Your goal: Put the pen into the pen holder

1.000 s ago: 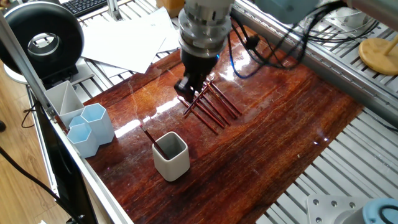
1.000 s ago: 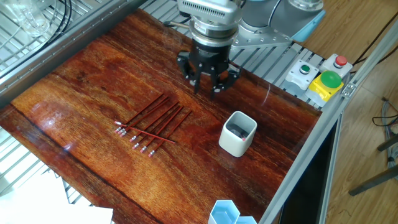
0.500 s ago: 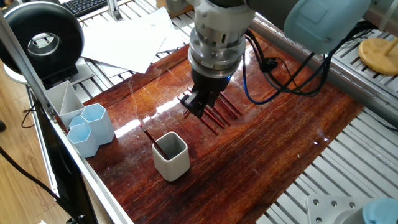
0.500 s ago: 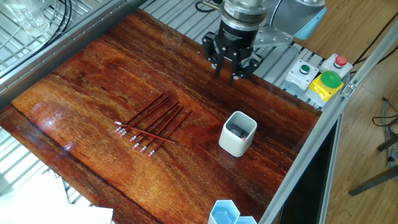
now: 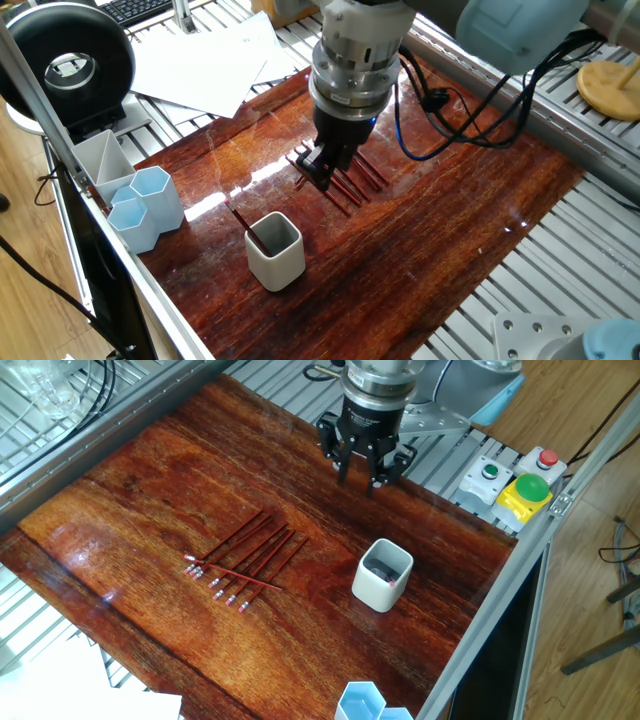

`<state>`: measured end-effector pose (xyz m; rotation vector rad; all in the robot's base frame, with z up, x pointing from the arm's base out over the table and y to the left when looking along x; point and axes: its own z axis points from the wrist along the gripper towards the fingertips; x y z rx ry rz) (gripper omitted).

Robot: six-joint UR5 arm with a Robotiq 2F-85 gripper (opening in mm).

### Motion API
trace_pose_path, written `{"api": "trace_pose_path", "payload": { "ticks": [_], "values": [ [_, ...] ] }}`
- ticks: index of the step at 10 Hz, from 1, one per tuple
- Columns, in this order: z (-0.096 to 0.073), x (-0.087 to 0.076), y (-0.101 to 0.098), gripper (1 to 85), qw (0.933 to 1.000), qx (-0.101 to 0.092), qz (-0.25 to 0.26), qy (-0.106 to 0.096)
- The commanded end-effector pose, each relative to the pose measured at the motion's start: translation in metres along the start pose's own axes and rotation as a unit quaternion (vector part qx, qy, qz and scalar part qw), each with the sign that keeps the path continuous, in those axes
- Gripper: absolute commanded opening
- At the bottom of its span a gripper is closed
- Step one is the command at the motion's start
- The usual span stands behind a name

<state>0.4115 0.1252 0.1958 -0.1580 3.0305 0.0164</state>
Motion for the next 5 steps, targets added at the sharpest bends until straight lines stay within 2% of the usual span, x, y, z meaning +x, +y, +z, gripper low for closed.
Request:
{"api": "trace_pose_path", "payload": {
  "ticks": [1,3,4,5],
  "values": [
    [-0.001,0.007,-0.008,43.0,0.9971,0.012,0.074,0.014],
    [-0.001,0.003,-0.005,42.7,0.9961,0.006,0.088,0.007],
    [-0.001,0.002,-0.005,37.3,0.9973,0.007,0.072,0.004],
    [0.000,-0.013,-0.017,39.7,0.9974,0.010,0.071,-0.009]
  ]
}}
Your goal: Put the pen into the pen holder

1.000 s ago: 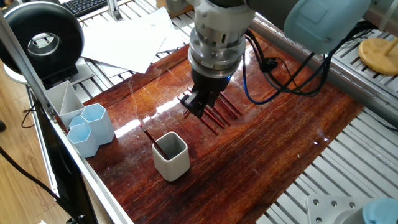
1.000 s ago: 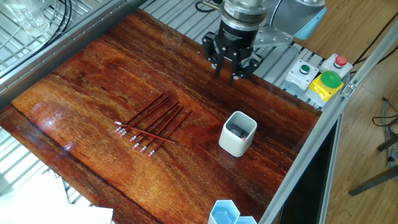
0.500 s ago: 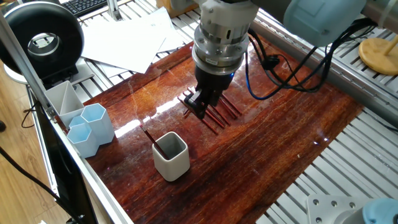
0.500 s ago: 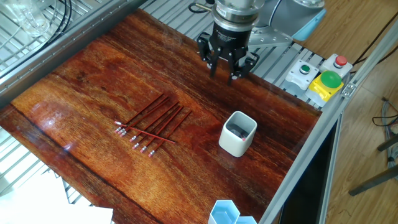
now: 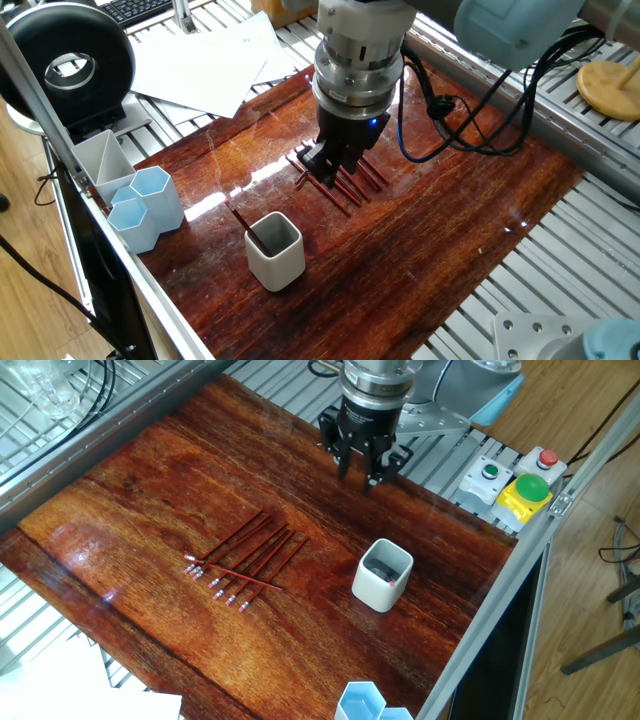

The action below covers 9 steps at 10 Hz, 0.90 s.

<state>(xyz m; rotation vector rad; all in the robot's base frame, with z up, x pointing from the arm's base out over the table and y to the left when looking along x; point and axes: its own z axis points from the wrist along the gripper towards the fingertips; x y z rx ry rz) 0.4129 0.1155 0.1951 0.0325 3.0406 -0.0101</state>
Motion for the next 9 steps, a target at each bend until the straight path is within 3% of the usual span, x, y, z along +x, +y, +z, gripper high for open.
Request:
{"api": "trace_pose_path", "payload": {
  "ticks": [1,2,4,5,6,7,8,9],
  "values": [
    [0.006,-0.033,-0.030,38.7,0.9999,-0.003,-0.011,-0.003],
    [0.014,-0.059,-0.054,39.0,0.9993,-0.023,-0.029,0.008],
    [0.024,-0.095,-0.095,42.7,0.9968,-0.046,-0.062,0.019],
    [0.030,-0.112,-0.119,44.7,0.9960,-0.039,-0.077,0.024],
    [0.038,-0.121,-0.131,40.3,0.9984,-0.015,-0.051,0.020],
    [0.041,-0.117,-0.122,41.0,0.9977,-0.025,-0.059,0.022],
    [0.031,-0.101,-0.108,45.0,0.9966,-0.035,-0.067,0.033],
    [0.028,-0.096,-0.110,45.0,0.9977,-0.026,-0.047,0.040]
  ]
}}
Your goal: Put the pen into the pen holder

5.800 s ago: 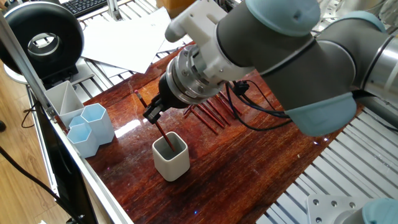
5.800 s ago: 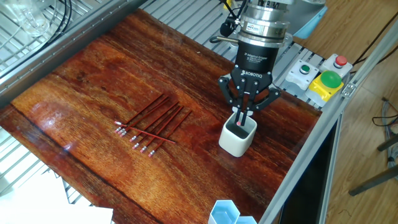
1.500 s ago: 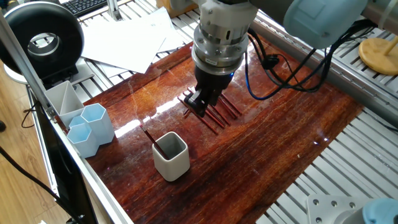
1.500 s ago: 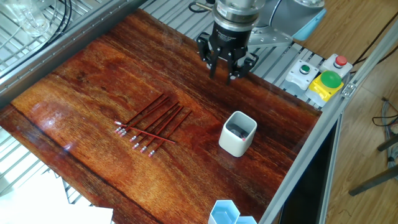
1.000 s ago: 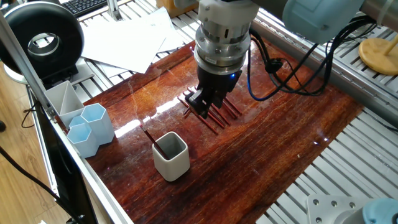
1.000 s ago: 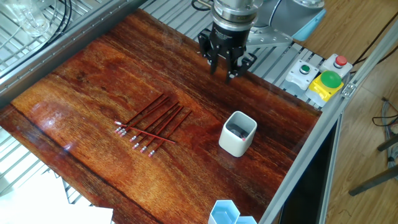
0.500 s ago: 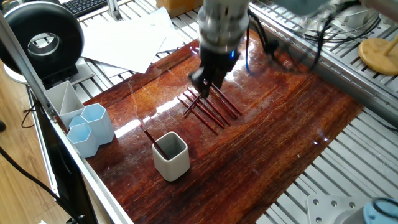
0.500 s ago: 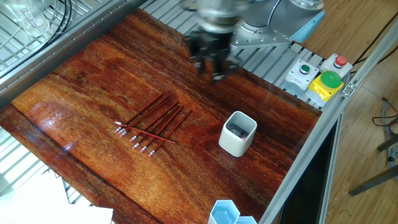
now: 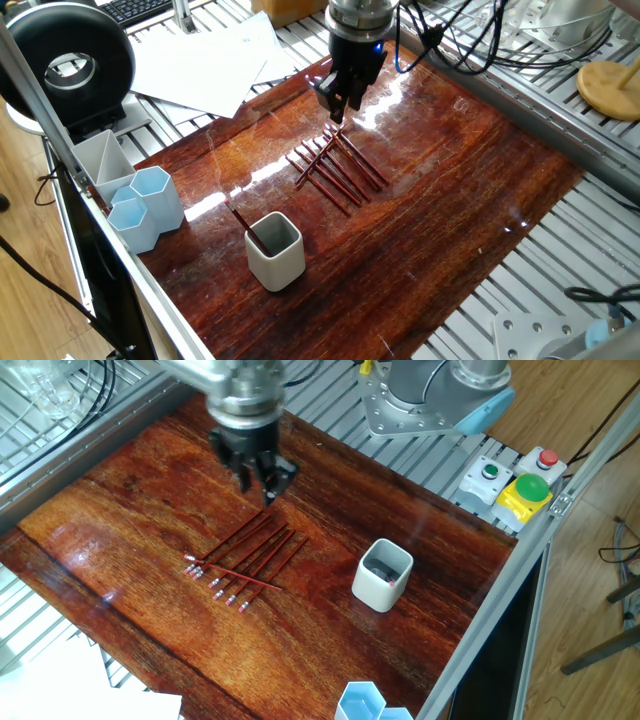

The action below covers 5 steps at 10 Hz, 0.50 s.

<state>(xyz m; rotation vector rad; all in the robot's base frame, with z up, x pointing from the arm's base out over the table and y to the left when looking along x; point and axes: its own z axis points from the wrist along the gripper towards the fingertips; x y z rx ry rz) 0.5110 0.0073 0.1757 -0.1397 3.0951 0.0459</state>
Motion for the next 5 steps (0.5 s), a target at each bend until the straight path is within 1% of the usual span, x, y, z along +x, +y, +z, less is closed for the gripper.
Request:
{"api": "trace_pose_path", "payload": {
  "ticks": [1,3,4,5],
  "values": [
    [-0.002,-0.003,-0.005,45.0,0.9991,-0.005,0.041,0.001],
    [-0.002,-0.015,-0.013,44.0,0.9961,0.008,0.085,-0.025],
    [-0.002,-0.018,-0.014,43.3,0.9955,0.010,0.089,-0.030],
    [0.002,-0.022,-0.019,40.7,0.9964,0.006,0.081,-0.022]
  ]
}}
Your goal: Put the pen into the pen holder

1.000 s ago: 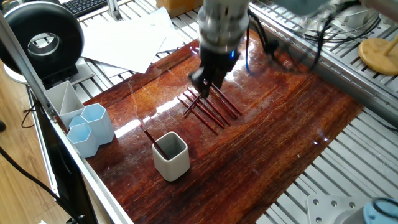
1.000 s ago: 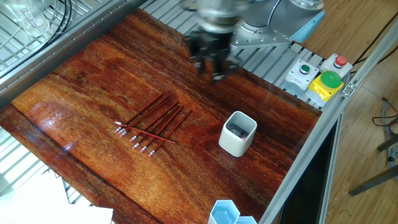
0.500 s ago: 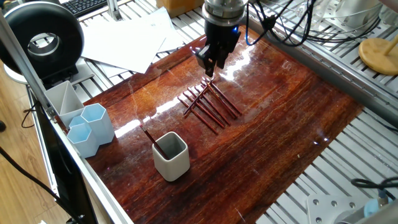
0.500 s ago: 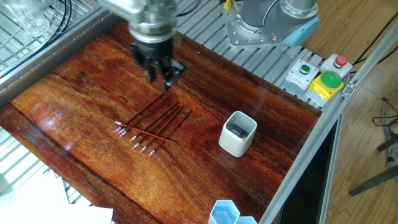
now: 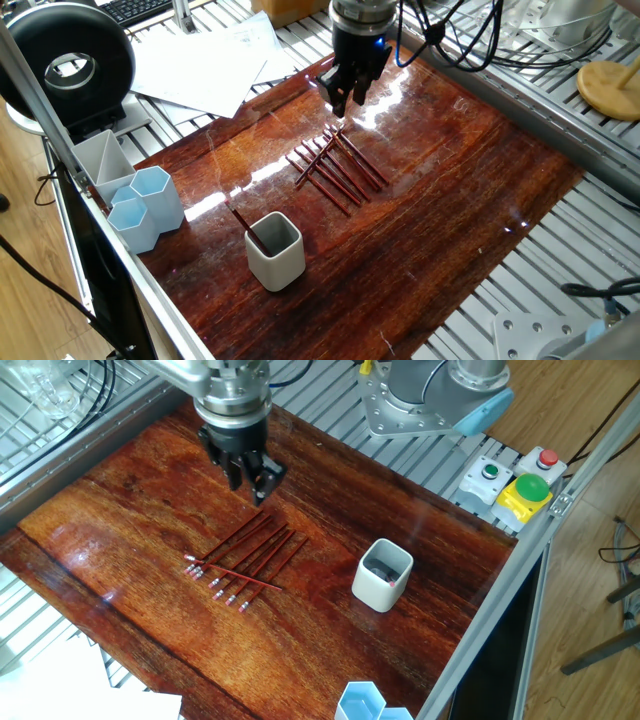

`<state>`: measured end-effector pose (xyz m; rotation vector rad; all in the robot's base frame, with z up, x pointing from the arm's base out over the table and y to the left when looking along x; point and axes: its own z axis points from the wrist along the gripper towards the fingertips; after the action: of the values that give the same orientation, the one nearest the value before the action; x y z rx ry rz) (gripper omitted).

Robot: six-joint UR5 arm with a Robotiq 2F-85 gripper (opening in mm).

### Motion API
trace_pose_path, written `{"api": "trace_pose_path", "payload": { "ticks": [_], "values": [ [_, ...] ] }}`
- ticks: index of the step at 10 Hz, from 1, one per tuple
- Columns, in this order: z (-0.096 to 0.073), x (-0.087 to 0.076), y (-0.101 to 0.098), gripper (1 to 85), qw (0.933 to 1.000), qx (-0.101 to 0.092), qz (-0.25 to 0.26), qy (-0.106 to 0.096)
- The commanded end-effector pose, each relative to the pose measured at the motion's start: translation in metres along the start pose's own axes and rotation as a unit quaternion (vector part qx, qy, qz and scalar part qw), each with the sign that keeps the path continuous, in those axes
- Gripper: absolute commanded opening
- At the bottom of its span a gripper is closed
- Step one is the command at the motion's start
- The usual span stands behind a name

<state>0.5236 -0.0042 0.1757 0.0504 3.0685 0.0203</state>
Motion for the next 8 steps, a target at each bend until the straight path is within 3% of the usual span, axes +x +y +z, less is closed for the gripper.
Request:
{"api": "trace_pose_path", "payload": {
  "ticks": [1,3,5,7,8],
  "values": [
    [0.017,-0.039,-0.022,40.7,0.9998,-0.017,0.000,-0.007],
    [0.042,-0.077,-0.058,43.0,0.9994,-0.018,-0.027,-0.012],
    [0.049,-0.098,-0.076,43.0,0.9991,-0.017,-0.037,-0.010],
    [0.053,-0.103,-0.072,41.3,0.9995,-0.011,-0.029,-0.011],
    [0.045,-0.092,-0.069,42.0,0.9998,-0.006,-0.018,-0.009]
  ]
}}
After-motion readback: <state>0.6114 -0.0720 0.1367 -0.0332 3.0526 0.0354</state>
